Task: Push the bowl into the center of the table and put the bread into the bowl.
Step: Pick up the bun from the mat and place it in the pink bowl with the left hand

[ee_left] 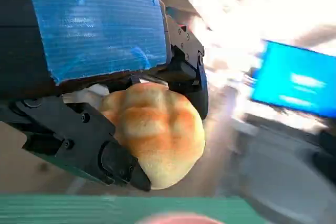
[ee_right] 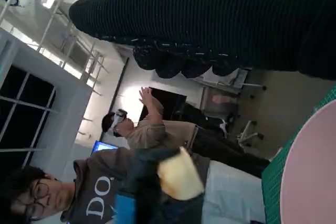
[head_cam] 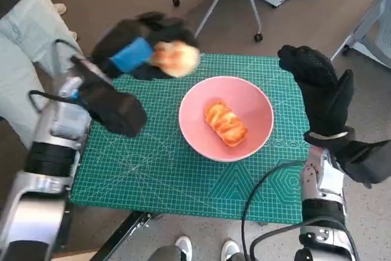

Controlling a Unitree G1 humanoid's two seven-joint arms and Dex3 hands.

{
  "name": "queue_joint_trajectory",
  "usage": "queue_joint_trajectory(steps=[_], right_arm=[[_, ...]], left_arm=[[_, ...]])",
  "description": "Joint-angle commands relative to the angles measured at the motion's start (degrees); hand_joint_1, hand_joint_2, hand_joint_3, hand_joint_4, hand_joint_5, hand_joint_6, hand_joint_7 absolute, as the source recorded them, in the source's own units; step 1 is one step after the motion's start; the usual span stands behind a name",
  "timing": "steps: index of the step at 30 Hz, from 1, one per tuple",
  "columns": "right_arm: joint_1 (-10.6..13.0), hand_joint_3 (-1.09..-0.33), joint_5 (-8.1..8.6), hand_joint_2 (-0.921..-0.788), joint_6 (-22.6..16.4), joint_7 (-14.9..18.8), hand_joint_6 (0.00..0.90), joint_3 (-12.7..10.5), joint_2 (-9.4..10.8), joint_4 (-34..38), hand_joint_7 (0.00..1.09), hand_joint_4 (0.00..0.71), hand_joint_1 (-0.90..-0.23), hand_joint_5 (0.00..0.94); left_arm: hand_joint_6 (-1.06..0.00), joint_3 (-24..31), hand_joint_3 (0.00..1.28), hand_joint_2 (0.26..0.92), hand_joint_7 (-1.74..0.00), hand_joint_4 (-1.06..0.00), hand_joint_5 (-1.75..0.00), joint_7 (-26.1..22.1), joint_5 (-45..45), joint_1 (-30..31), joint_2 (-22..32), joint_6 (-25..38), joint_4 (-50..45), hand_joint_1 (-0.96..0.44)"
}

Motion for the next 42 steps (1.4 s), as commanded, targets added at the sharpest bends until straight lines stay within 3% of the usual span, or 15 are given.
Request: queue_joint_trajectory(steps=[1,7,11,12,13,14,15,17,18,21,33,42], right_arm=[[0.03,-0.745,0.07,-0.921,0.20,0.62,0.107,0.13,0.10,1.22,0.44,0.196,-0.680,0.000],[0.25,-0.753,0.22,-0.921,0.64,0.72,0.106,0.12,0.04,0.72,0.44,0.194,-0.675,0.000],[0.44,-0.752,0.59,-0.921,0.97,0.87,0.108,-0.03,-0.11,0.23,0.45,0.195,-0.671,0.000],[0.51,-0.752,0.63,-0.921,1.01,0.85,0.108,-0.04,-0.14,0.08,0.45,0.195,-0.670,0.001],[0.62,-0.751,0.39,-0.921,0.86,0.53,0.109,-0.02,-0.19,-0.11,0.45,0.196,-0.670,0.001],[0.71,-0.750,0.22,-0.921,0.75,0.28,0.110,0.01,-0.22,-0.26,0.45,0.197,-0.670,0.001],[0.82,-0.749,0.08,-0.921,0.70,0.08,0.110,0.02,-0.29,-0.47,0.45,0.197,-0.670,0.001],[1.00,-0.747,-0.06,-0.921,0.68,-0.11,0.112,0.04,-0.37,-0.83,0.45,0.198,-0.666,0.002],[1.12,-0.747,-0.15,-0.921,0.70,-0.22,0.112,0.03,-0.45,-1.06,0.45,0.198,-0.664,0.002],[1.32,-0.748,-0.29,-0.921,0.83,-0.40,0.113,-0.04,-0.65,-1.42,0.45,0.198,-0.660,0.002],[1.83,-0.743,-0.04,-0.921,1.80,-0.83,0.123,-0.22,-1.17,-2.67,0.44,0.202,-0.674,0.003],[1.26,-0.740,-0.04,-0.921,2.14,-0.89,0.127,-0.37,-1.14,-2.50,0.43,0.205,-0.682,0.004]], left_arm=[[-0.65,-2.42,0.07,0.920,-1.08,-0.68,-1.24,-3.96,-0.13,-3.27,-2.49,-1.07,0.75,0.00],[-0.63,-4.86,0.08,0.920,-1.09,-0.68,-1.25,-6.71,0.95,-6.07,-5.42,-2.52,7.20,0.00],[-0.51,-6.69,0.17,0.921,-1.25,-0.58,-1.30,-8.18,2.45,-7.52,-7.42,-1.07,11.22,0.00],[-0.50,-7.23,0.19,0.921,-1.30,-0.54,-1.17,-8.25,3.17,-7.86,-7.72,-0.77,12.07,-0.07],[-0.48,-8.19,0.22,0.921,-1.36,-0.52,-0.89,-8.47,4.55,-8.29,-7.86,0.24,12.54,-0.17],[-0.43,-8.84,0.20,0.888,-1.06,-0.49,-0.63,-8.63,5.50,-8.60,-7.95,0.92,12.87,-0.13],[-0.43,-9.60,0.19,0.884,-0.90,-0.49,-0.52,-8.73,6.74,-8.92,-8.07,1.87,13.11,-0.12],[-0.47,-10.61,0.10,0.879,-0.43,-0.46,-0.21,-8.76,8.43,-9.31,-8.32,3.22,13.62,-0.11],[-0.47,-11.11,0.07,0.876,-0.29,-0.44,-0.14,-8.81,9.20,-9.49,-8.62,4.17,14.10,-0.12],[-0.47,-11.78,0.03,0.873,-0.12,-0.40,-0.04,-8.81,10.27,-9.61,-9.28,5.69,15.13,-0.15],[-0.45,-11.66,0.01,0.868,-0.02,-0.34,0.00,-8.23,9.98,-8.69,-9.83,5.90,16.98,-0.18],[-0.42,-8.32,0.00,0.853,0.00,-0.28,0.00,-16.07,2.98,-10.11,-9.75,5.81,19.46,-0.17]])
